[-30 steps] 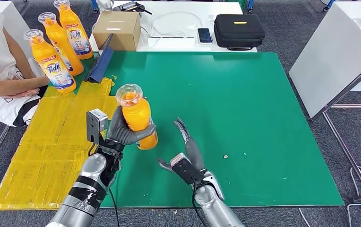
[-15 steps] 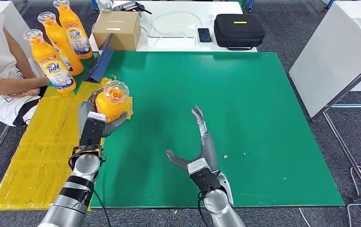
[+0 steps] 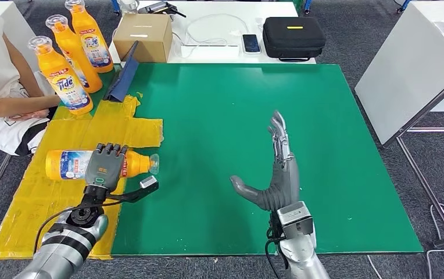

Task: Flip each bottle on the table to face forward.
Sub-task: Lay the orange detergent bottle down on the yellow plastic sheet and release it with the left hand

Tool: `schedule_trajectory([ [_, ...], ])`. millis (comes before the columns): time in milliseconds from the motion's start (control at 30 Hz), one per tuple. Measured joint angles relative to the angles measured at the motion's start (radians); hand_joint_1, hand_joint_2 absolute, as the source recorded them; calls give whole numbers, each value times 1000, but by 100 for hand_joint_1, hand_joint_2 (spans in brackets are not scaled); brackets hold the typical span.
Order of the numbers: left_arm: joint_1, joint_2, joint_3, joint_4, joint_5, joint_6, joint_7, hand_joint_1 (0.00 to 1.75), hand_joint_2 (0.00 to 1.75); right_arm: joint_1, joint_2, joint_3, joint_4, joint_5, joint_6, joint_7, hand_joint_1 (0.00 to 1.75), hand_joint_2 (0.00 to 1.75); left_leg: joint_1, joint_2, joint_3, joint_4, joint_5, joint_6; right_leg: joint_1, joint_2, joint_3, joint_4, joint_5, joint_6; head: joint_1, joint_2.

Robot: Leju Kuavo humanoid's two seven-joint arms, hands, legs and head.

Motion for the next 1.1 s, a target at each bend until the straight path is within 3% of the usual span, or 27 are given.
schedule_trajectory([
  [367,-7,20,9,72,8,10,-40,175,175,0,-21,6,-15,-5,-8,-3,0,175,0,-1,0,0,-1,-1,0,0,0,0,-1,0,0,0],
  [400,-9,21,11,79,8,11,-44,166,175,-1,-23,6,-16,-5,-8,-4,0,175,0,-1,0,0,-1,-1,0,0,1,0,-1,0,0,0],
  [500,-14,12,40,107,1,13,-68,35,175,-13,-29,17,-16,-5,-10,-4,0,175,0,0,1,0,0,-2,0,0,1,0,0,-1,0,0],
  [533,-14,7,53,112,0,13,-72,0,175,-17,-30,22,-15,-4,-12,-4,0,175,0,0,2,0,0,-2,0,0,1,0,0,-1,0,0],
  [800,-13,-13,96,112,7,15,-83,0,175,-21,-31,33,-9,0,-21,-1,0,175,1,-1,2,0,0,-2,0,0,2,0,0,-1,0,0],
  [1100,8,-61,250,75,74,15,-247,0,175,-21,-34,33,0,22,-36,16,0,175,0,-1,2,0,0,-2,0,0,1,0,0,-1,0,0],
])
